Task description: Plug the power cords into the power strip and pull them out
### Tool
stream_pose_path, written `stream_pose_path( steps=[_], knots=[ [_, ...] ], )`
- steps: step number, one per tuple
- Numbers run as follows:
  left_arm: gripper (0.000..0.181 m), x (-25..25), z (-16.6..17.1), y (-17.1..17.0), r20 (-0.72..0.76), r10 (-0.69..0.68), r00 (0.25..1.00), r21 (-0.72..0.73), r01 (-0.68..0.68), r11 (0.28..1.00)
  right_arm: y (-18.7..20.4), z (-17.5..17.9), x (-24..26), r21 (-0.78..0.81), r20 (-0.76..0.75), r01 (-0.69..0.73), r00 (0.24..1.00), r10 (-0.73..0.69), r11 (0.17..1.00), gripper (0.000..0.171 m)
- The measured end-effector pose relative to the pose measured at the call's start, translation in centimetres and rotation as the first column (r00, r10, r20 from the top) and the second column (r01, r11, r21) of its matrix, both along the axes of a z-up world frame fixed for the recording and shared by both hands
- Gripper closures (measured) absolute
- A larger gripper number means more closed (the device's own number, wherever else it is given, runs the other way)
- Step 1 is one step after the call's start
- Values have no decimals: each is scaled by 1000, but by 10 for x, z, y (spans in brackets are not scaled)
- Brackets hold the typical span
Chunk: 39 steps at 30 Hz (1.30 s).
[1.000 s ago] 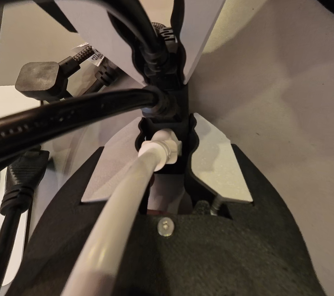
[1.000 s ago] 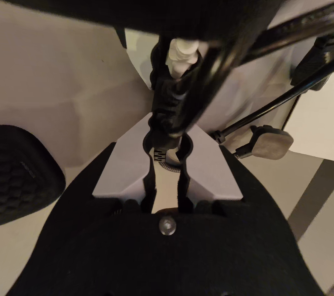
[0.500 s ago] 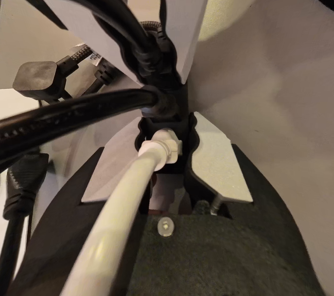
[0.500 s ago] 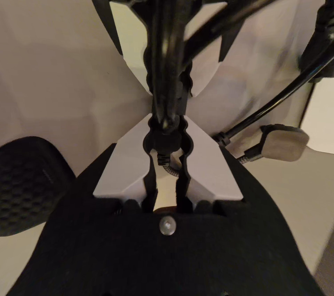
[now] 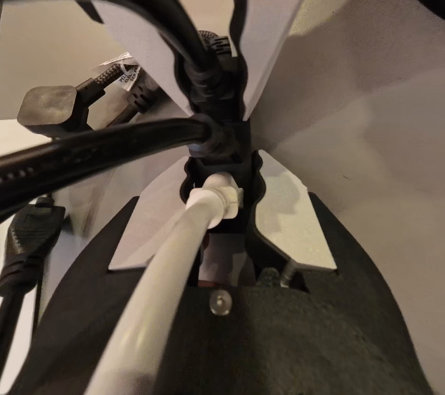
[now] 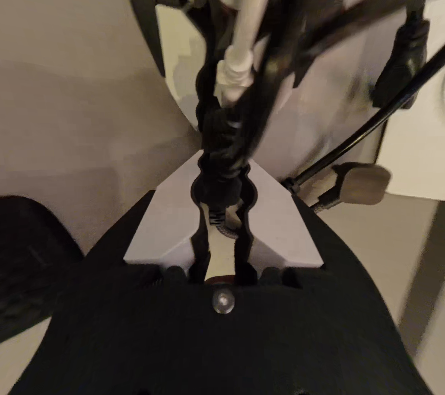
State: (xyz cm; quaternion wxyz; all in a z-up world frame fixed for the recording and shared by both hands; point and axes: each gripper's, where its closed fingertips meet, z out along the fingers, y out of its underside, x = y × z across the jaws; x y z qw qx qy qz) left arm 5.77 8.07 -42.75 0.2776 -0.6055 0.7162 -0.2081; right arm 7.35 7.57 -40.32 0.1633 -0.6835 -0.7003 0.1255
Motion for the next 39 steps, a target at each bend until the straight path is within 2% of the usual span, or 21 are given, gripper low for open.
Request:
stream_pose_path(
  steps=[4, 8, 11, 14, 17, 19, 21, 25, 33, 35, 39],
  knots=[
    [137, 1, 1, 0, 0, 1, 1000, 6, -1, 1000, 0, 0, 1, 110, 66, -54, 997, 47, 992, 150],
    [136, 2, 2, 1, 25, -3, 1000, 9, 3, 1000, 1, -1, 1, 43, 41, -31, 999, 29, 999, 149],
    [132, 3, 4, 3, 31, -6, 999, 60, 4, 998, 0, 0, 0, 42, 25, -56, 998, 55, 998, 150],
    [128, 6, 9, -1, 68, -4, 998, 44, 1, 999, -1, 0, -2, 26, 9, -83, 997, 83, 996, 150],
    [131, 15, 17, -3, 142, 10, 990, -3, -10, 1000, -2, 0, -4, 2, -21, -84, 996, 84, 996, 149],
    [135, 15, 15, -2, 118, -9, 993, 30, 6, 1000, -2, 0, -4, 14, -10, -94, 995, 95, 995, 149],
    [138, 15, 14, -4, 112, -9, 994, 3, 9, 1000, -2, 0, -4, 1, -8, -84, 996, 84, 996, 149],
    [139, 14, 13, -5, 105, -6, 994, -3, 6, 1000, -2, 0, -5, 33, 38, -92, 995, 91, 995, 150],
    [135, 13, 12, -5, 72, -3, 997, 22, 1, 1000, -2, 2, -6, 225, 89, -144, 988, 126, 964, 150],
    [137, 14, 13, -5, 82, -12, 997, 34, 10, 999, -3, 1, -4, 164, 75, -116, 992, 104, 980, 151],
    [129, 12, 11, -1, 66, 16, 998, 17, -17, 1000, -1, 1, -5, 52, 39, -84, 996, 82, 995, 151]
  ],
)
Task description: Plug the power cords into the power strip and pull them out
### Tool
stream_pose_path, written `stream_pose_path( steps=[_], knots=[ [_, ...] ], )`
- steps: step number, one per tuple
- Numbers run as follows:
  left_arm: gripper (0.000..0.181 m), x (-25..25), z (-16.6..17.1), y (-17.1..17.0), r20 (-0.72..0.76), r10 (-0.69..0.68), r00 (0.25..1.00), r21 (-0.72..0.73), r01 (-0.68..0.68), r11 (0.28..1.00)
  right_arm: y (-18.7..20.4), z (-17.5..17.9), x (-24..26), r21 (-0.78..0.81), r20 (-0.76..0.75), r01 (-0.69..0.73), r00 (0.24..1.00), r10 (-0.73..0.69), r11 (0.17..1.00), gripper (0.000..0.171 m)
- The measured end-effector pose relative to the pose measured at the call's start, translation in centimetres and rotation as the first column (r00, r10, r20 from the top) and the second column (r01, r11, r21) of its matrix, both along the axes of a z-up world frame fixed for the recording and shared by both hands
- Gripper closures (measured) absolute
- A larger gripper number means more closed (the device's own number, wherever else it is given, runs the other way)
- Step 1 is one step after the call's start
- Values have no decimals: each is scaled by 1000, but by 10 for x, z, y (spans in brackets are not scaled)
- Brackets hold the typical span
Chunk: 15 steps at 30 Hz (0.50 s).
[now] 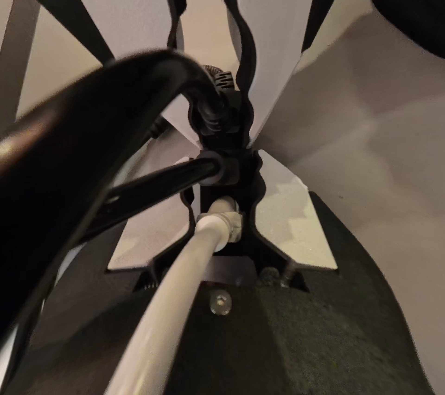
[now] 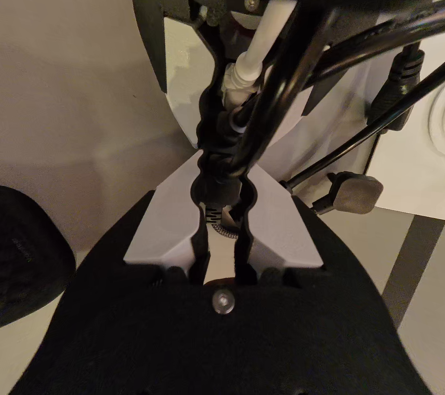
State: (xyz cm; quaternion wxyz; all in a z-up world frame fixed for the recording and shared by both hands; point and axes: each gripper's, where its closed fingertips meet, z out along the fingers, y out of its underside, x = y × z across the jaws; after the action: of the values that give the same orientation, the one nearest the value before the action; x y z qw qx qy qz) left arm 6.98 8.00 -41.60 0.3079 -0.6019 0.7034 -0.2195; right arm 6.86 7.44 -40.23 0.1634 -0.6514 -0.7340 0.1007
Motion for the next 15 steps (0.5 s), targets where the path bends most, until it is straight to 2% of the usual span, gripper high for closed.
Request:
stream_pose_path(
  steps=[6, 12, 15],
  knots=[
    [130, -4, -2, 0, -53, -10, 999, -18, 9, 1000, 2, 0, -2, -18, -28, 7, 1000, -7, 1000, 150],
    [131, -9, -1, 3, -100, 11, 995, 30, -8, 1000, 3, 1, -3, 48, -42, 2, 999, 0, 999, 150],
    [129, -11, -3, 2, -122, 22, 992, 1, -22, 1000, 4, 1, -3, 12, -58, 15, 998, -14, 1000, 150]
  ],
)
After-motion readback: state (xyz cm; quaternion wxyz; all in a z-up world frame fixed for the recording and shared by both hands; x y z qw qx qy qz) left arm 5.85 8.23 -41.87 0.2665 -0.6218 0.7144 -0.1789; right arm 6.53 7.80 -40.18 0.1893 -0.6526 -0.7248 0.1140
